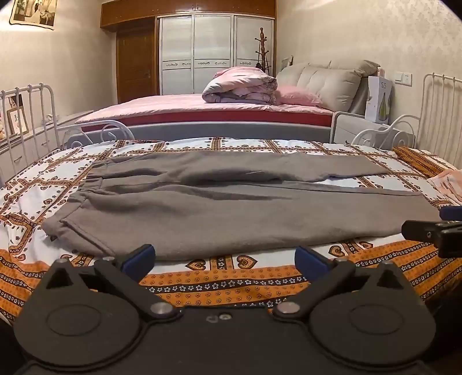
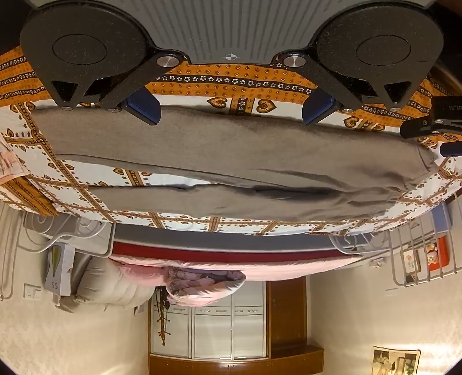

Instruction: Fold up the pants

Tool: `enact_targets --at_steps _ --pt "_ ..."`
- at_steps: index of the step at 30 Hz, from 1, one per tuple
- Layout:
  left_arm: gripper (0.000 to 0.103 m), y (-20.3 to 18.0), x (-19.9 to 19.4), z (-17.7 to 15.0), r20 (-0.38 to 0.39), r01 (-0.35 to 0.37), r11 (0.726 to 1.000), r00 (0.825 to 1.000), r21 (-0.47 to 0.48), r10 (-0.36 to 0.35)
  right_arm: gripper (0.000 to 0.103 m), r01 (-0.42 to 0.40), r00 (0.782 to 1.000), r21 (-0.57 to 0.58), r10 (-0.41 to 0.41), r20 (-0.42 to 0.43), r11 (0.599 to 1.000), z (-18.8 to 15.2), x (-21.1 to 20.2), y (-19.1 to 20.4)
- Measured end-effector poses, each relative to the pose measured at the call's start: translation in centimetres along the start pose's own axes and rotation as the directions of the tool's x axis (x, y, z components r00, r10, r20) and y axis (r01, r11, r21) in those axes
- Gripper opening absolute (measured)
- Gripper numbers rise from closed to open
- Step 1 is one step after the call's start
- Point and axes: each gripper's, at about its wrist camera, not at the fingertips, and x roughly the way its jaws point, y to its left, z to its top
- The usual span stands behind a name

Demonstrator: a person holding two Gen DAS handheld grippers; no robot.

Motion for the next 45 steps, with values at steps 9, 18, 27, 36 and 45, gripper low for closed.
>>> enact_targets --at_steps 9,18,27,36,45 --pt "0.097 0.02 -0.24 -0.19 0.019 0.004 1.0 1.0 -0.001 -0.004 0.103 0.003 1.0 -0.003 -0.003 -0.002 1.0 -0.02 0.05 0.12" --pt "0.097 0.02 -0.25 -0.15 0.019 0.001 1.0 1.0 0.0 -0.001 0.103 0.007 1.0 -0.006 -0.007 0.001 1.0 -0.08 0.21 0.55" --pt "0.097 -0.04 -0.23 -0.29 0.018 0.0 1.0 1.0 0.005 0.0 0.103 0.009 1.0 0.003 -0.009 0.004 1.0 -0.03 0.0 0.25" --pt "0.097 -0.1 -0.17 -0.26 0.018 0.002 1.0 1.0 0.007 -0.002 0.103 0.009 1.0 0.003 -0.009 0.003 1.0 0.0 0.0 0.28" --pt "0.097 -0.13 -0.23 -0.24 0.02 -0.001 1.0 1.0 0.008 0.0 0.103 0.009 1.0 0.002 -0.009 0.005 1.0 0.01 -0.1 0.34"
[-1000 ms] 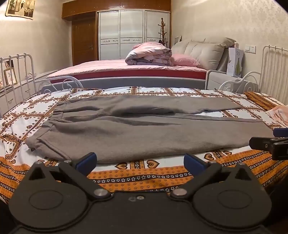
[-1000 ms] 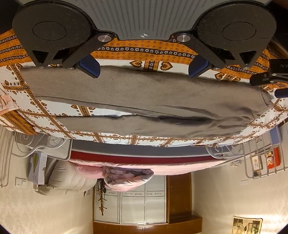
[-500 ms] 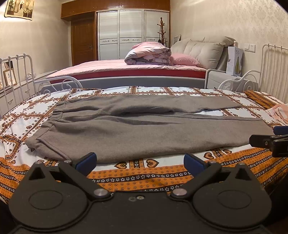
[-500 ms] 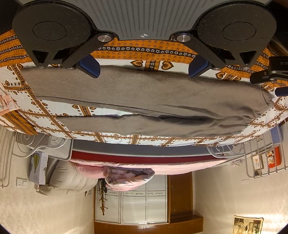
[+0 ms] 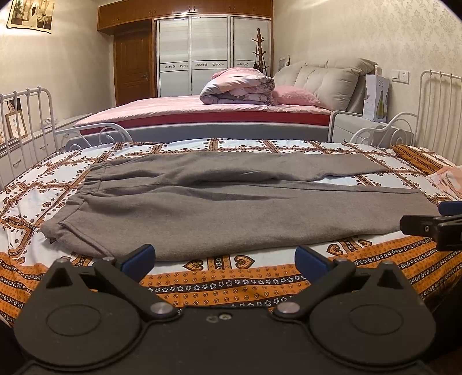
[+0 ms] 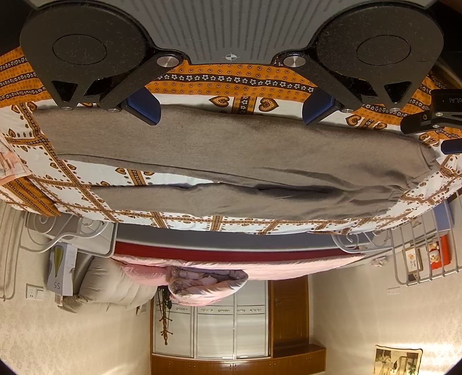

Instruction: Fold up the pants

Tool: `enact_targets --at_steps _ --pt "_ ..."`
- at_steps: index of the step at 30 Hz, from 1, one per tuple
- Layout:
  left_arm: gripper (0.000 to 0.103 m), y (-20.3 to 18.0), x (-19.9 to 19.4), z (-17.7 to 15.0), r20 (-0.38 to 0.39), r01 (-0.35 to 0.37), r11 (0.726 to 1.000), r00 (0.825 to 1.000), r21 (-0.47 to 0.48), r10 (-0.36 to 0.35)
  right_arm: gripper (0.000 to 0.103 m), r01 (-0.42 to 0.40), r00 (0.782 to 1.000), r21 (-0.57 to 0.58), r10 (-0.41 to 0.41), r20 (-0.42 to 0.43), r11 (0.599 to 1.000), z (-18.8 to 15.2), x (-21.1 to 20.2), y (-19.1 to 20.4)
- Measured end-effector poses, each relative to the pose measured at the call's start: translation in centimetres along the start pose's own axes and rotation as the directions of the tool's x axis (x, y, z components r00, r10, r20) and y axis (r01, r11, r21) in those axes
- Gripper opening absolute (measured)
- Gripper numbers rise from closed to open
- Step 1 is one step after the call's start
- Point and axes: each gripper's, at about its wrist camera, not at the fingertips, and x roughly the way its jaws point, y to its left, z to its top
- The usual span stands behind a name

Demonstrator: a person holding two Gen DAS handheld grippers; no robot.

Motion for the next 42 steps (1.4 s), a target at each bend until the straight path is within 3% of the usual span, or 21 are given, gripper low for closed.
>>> enact_targets --at_steps 42 --pt "0.097 -0.47 0.01 -0.03 -0.002 -0.015 1.0 1.0 0.019 0.015 0.103 0.003 1.0 -0.013 -0.003 -0.006 1.0 -0.15 0.19 0.37"
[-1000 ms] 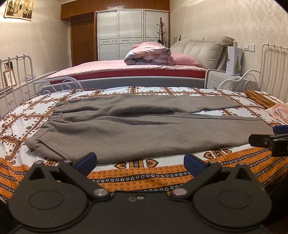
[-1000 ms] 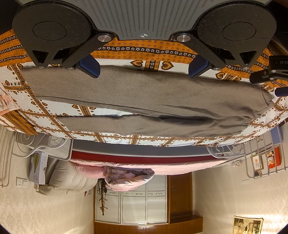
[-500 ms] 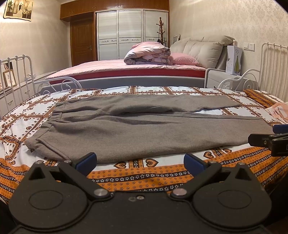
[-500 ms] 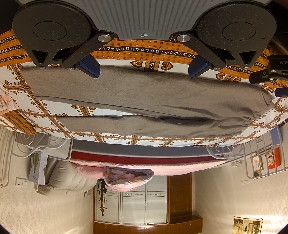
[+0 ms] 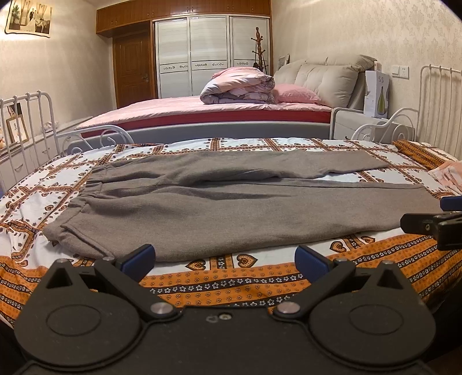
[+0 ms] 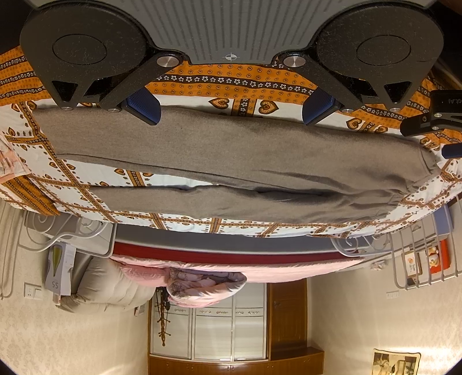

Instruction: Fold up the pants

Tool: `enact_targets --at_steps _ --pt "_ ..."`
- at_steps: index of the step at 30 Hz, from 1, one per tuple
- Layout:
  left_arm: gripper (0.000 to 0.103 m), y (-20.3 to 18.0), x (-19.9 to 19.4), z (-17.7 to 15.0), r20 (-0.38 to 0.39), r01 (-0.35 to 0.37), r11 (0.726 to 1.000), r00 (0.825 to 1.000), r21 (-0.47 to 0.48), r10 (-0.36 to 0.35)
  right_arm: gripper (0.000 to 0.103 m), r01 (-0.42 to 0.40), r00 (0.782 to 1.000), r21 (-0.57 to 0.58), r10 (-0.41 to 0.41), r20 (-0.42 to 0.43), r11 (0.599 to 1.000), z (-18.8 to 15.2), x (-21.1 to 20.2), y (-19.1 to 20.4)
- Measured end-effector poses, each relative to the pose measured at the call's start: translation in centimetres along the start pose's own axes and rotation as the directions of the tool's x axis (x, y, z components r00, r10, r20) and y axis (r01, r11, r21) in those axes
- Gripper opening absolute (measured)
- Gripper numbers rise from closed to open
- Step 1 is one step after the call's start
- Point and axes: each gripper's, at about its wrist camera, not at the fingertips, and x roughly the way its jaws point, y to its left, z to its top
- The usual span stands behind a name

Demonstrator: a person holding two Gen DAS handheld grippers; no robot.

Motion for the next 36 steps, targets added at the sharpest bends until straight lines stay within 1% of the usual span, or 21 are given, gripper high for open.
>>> enact_targets --at_steps 5,9,13,15,17,18,19,20,21,22,24,25,26,27,28,29,31,33,34,35,36 --pt "0.097 0.0 0.0 0.0 0.001 -0.001 1.0 1.0 0.0 0.001 0.103 -0.022 1.0 -0.001 0.022 0.003 1.0 0.0 0.1 0.0" --pt "0.097 0.0 0.0 0.0 -0.004 -0.003 1.0 1.0 -0.001 0.003 0.103 -0.022 1.0 -0.012 0.022 0.007 1.0 0.0 0.0 0.0" --pt "0.097 0.6 0.2 0.3 -0.027 -0.005 1.0 1.0 -0.026 0.004 0.103 -0.034 0.999 0.008 0.034 0.001 0.999 0.3 0.0 -0.3" --pt "0.097 1.6 0.5 1.0 -0.043 0.009 0.999 0.999 -0.048 -0.011 0.103 -0.072 0.997 0.038 0.072 -0.006 0.997 0.8 0.1 -0.8" --pt "0.097 3.2 1.1 2.0 -0.053 0.004 0.997 0.999 -0.083 -0.009 0.103 -0.137 0.991 0.065 0.137 0.002 0.988 1.7 0.2 -1.5" --pt "0.097 4.1 1.4 2.6 -0.043 0.0 0.995 0.999 -0.098 -0.004 0.103 -0.158 0.987 0.059 0.159 -0.009 0.986 2.3 0.6 -1.6" --pt "0.097 5.4 1.9 3.5 -0.025 0.014 0.994 1.0 -0.105 -0.017 0.103 -0.174 0.984 0.05 0.175 -0.02 0.983 2.8 1.0 -1.8" --pt "0.097 6.5 2.4 4.3 -0.01 0.006 0.994 1.0 -0.107 -0.007 0.103 -0.196 0.98 0.04 0.197 -0.022 0.98 3.5 1.6 -2.0" --pt "0.094 7.7 3.2 5.2 -0.003 -0.003 0.995 1.0 -0.103 0.003 0.103 -0.221 0.975 0.028 0.221 -0.015 0.975 4.3 2.3 -2.2" --pt "0.085 9.3 4.4 6.6 -0.005 -0.009 0.996 1.0 -0.094 0.008 0.103 -0.225 0.974 0.01 0.225 -0.001 0.974 5.3 3.1 -2.2" --pt "0.072 11.9 6.6 8.8 -0.006 -0.026 0.998 1.0 -0.062 0.026 0.103 -0.229 0.973 -0.022 0.23 0.013 0.973 7.5 4.9 -2.1" --pt "0.068 13.8 8.3 10.1 -0.008 -0.057 0.997 0.998 -0.05 0.057 0.103 -0.234 0.972 -0.036 0.235 0.022 0.972 8.7 6.1 -2.2" --pt "0.067 15.3 9.8 11.0 -0.013 -0.076 0.996 0.997 -0.04 0.075 0.103 -0.234 0.971 -0.057 0.236 0.024 0.97 10.1 7.8 -2.2" --pt "0.065 16.8 11.5 11.8 -0.029 -0.084 0.996 0.996 -0.035 0.083 0.103 -0.239 0.97 -0.076 0.241 0.021 0.968 11.2 9.3 -2.2" --pt "0.06 19.0 13.9 12.6 -0.064 -0.095 0.995 0.994 -0.037 0.092 0.097 -0.245 0.969 -0.095 0.248 0.021 0.965 12.4 10.9 -2.0" --pt "0.058 20.6 15.7 13.2 -0.097 -0.104 0.994 0.99 -0.04 0.1 0.083 -0.253 0.966 -0.123 0.257 0.017 0.96 13.8 13.0 -1.8" --pt "0.053 23.8 19.7 13.9 -0.156 -0.125 0.991 0.981 -0.055 0.115 0.072 -0.26 0.965 -0.172 0.259 -0.025 0.95 16.0 17.2 -1.2" --pt "0.05 27.0 23.6 14.4 -0.201 -0.126 0.988 0.974 -0.094 0.106 0.07 -0.283 0.959 -0.184 0.277 -0.057 0.941 17.9 22.1 -0.6" --pt "0.045 28.5 25.3 14.5 -0.222 -0.12 0.986 0.971 -0.115 0.092 0.067 -0.293 0.956 -0.19 0.284 -0.072 0.937 18.9 24.8 -0.2" --pt "0.044 29.7 27.2 14.6 -0.235 -0.105 0.986 0.969 -0.132 0.072 0.063 -0.301 0.953 -0.196 0.288 -0.089 0.933 19.3 26.9 0.3" --pt "0.042 30.5 28.7 14.7 -0.251 -0.108 0.986 0.965 -0.127 0.074 0.063 -0.312 0.949 -0.204 0.296 -0.107 0.928 19.9 29.3 0.9"
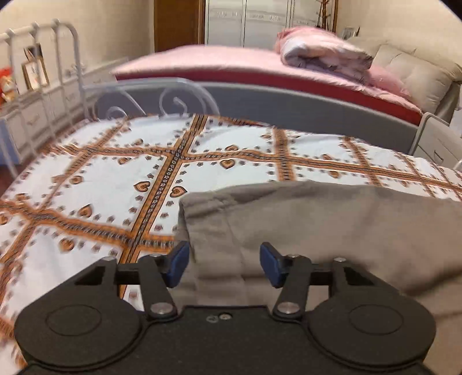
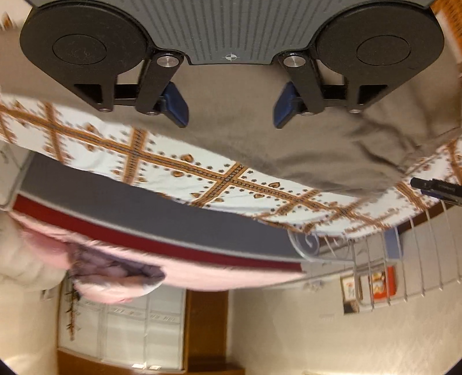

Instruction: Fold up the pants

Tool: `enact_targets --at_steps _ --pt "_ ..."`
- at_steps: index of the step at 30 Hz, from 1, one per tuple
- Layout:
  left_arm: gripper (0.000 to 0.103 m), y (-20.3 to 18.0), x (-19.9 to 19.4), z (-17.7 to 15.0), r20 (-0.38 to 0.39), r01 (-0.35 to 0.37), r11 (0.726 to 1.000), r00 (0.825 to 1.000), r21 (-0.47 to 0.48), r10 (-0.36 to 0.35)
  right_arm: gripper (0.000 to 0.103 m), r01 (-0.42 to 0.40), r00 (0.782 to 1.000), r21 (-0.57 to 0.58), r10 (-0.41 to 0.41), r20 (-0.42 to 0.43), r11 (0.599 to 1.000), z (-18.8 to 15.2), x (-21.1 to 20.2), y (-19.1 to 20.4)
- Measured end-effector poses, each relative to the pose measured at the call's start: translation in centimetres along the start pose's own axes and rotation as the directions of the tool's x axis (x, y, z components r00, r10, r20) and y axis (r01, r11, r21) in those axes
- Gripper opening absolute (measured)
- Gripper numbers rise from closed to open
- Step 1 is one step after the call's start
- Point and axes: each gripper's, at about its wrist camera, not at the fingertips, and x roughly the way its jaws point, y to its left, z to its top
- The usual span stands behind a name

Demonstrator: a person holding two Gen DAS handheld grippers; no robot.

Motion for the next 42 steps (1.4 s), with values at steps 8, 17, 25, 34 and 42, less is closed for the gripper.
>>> enact_targets --at_steps 8,17,25,34,42 --pt "0.047 2.3 8.8 2.9 -0.09 0.047 0.996 0.995 0.073 -0.041 0.063 -0.066 0.993 -0.09 0.057 -0.104 0.994 3.7 15.4 -0.9" --pt "0.054 2.8 12.1 4.5 -0.129 0.122 0.986 0.986 0.113 -0.107 0.058 -0.149 0.971 -0.09 0.129 -0.199 0.985 3.8 21.6 -2.7" --pt "0.032 2.1 13.2 4.2 -0.102 0.141 0.985 0.986 0.104 -0.131 0.05 -0.186 0.964 -0.127 0.156 -0.215 0.974 4.3 22.2 -2.4" --pt "0.01 2.8 11.4 3.9 -0.007 0.215 0.969 0.976 0.121 -0.216 0.005 -0.188 0.962 -0.2 0.139 -0.236 0.961 4.8 21.2 -0.7" --pt "0.009 2.9 1.3 4.6 0.188 0.291 0.938 0.927 0.188 -0.325 0.004 -0.175 0.98 -0.271 0.141 -0.139 0.946 5.9 11.5 1.6"
